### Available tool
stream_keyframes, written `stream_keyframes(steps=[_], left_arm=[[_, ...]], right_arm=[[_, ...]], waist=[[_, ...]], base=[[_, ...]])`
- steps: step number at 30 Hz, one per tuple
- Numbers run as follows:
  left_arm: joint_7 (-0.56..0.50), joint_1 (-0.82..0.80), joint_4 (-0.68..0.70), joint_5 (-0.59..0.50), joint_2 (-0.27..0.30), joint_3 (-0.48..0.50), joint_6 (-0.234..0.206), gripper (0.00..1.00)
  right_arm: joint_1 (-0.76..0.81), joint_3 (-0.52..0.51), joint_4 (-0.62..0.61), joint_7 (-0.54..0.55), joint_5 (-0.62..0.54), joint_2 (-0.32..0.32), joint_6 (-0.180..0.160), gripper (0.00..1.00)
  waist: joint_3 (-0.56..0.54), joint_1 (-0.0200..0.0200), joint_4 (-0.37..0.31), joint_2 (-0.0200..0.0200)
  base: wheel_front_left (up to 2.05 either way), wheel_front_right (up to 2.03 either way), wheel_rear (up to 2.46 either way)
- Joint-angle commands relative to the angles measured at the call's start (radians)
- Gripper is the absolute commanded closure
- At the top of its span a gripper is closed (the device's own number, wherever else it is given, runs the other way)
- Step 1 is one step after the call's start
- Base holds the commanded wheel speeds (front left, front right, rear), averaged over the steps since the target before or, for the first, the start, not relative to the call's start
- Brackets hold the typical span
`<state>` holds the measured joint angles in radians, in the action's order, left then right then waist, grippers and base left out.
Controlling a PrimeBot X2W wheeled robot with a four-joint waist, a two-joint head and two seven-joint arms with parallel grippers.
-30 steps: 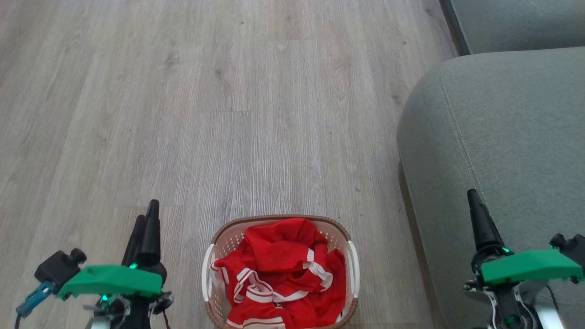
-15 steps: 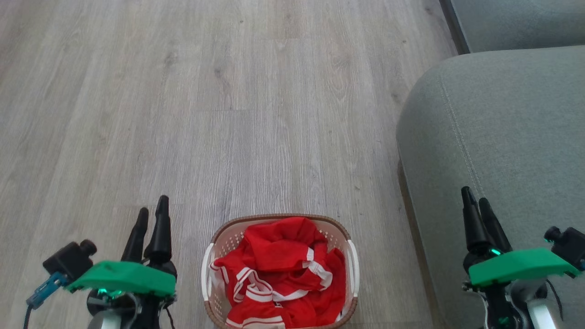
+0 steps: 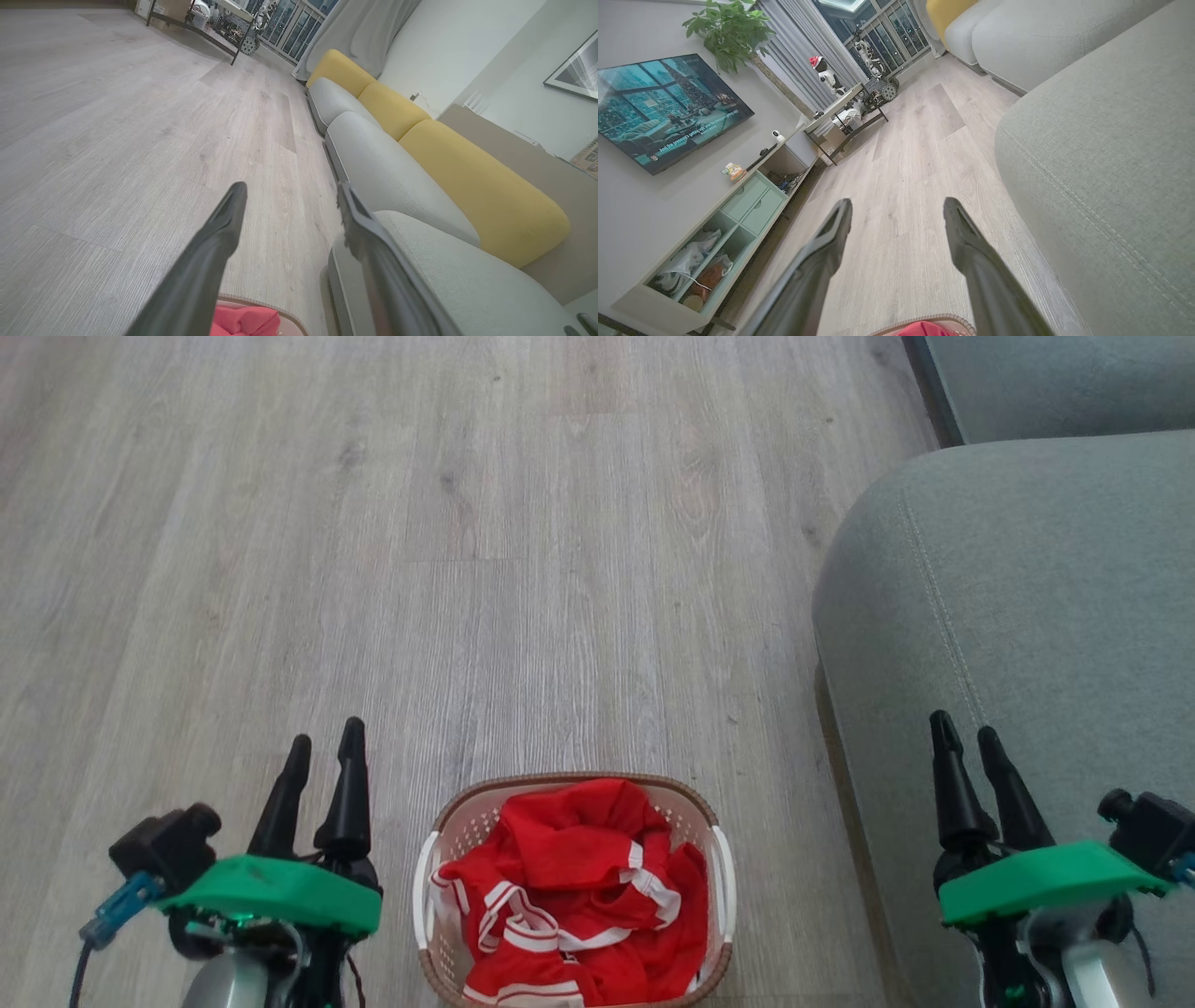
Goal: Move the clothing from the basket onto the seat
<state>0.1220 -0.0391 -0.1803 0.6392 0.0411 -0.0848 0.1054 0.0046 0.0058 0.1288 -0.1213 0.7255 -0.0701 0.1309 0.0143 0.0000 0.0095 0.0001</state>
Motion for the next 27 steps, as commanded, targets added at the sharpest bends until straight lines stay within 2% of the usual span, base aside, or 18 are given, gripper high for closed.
stream_keyframes(steps=[1, 27], left_arm=[[0.017, -0.05, 0.043, -0.037, 0.012, 0.016, 0.002, 0.0], [0.093, -0.063, 0.083, -0.349, 0.011, -0.014, 0.004, 0.0]], right_arm=[[-0.03, 0.018, -0.045, -0.017, -0.036, -0.023, 0.0, 0.0], [-0.026, 0.042, -0.072, -0.094, -0.312, -0.026, 0.0, 0.0]], waist=[[-0.001, 0.0, 0.0, -0.0001], [-0.002, 0.0, 0.004, -0.0001]], base=[[0.0, 0.0, 0.0], [0.0, 0.0, 0.0]])
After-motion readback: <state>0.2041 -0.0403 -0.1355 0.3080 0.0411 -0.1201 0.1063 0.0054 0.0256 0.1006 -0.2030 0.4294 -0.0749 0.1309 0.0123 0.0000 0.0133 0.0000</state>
